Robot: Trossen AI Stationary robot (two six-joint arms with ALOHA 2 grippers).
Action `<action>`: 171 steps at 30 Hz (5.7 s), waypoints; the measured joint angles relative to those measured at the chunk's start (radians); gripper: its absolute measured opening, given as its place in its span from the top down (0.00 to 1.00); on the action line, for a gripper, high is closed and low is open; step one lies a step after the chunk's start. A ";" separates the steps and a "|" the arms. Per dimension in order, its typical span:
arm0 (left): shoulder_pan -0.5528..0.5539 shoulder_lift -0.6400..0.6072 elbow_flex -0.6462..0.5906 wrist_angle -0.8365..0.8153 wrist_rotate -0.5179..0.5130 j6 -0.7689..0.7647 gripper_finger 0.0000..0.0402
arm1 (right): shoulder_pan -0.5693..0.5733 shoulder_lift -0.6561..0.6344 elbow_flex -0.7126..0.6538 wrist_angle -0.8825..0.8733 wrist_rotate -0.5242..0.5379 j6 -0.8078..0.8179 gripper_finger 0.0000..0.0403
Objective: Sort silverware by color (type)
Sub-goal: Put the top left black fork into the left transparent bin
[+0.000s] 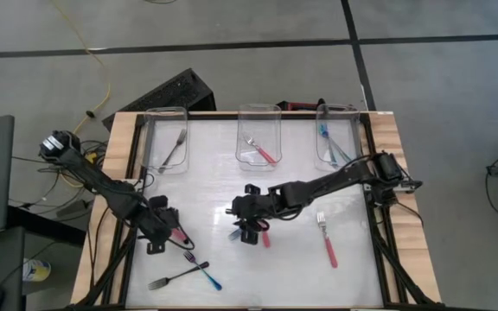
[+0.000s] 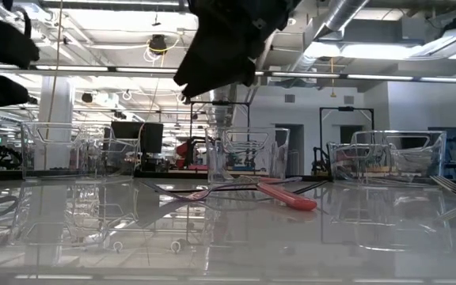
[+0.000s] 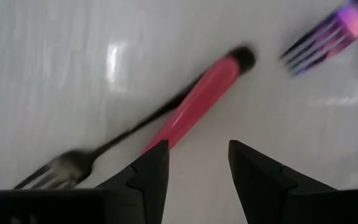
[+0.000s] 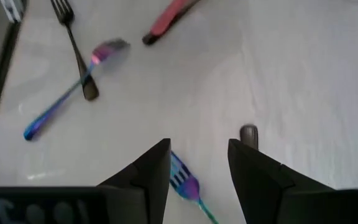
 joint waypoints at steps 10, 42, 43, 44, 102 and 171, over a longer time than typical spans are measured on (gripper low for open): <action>-0.001 0.082 -0.011 -0.022 0.010 0.053 0.62 | 0.059 0.000 0.000 -0.113 0.000 0.102 0.55; 0.329 0.281 0.133 -0.216 0.028 1.183 0.62 | 0.179 -0.002 0.000 -0.123 0.123 0.441 0.55; 0.329 0.298 0.133 -0.208 0.032 1.183 0.62 | 0.183 -0.002 0.000 -0.124 0.131 0.445 0.55; 0.329 0.315 0.133 -0.203 0.041 1.183 0.62 | 0.185 -0.002 0.000 -0.124 0.136 0.446 0.55; 0.369 -0.104 0.246 -0.066 -0.182 0.959 1.00 | 0.190 -0.002 -0.001 -0.327 0.109 0.568 0.55; 1.255 0.249 0.322 -0.395 -0.804 2.181 1.00 | 0.209 -0.060 0.000 -0.383 0.020 0.572 0.55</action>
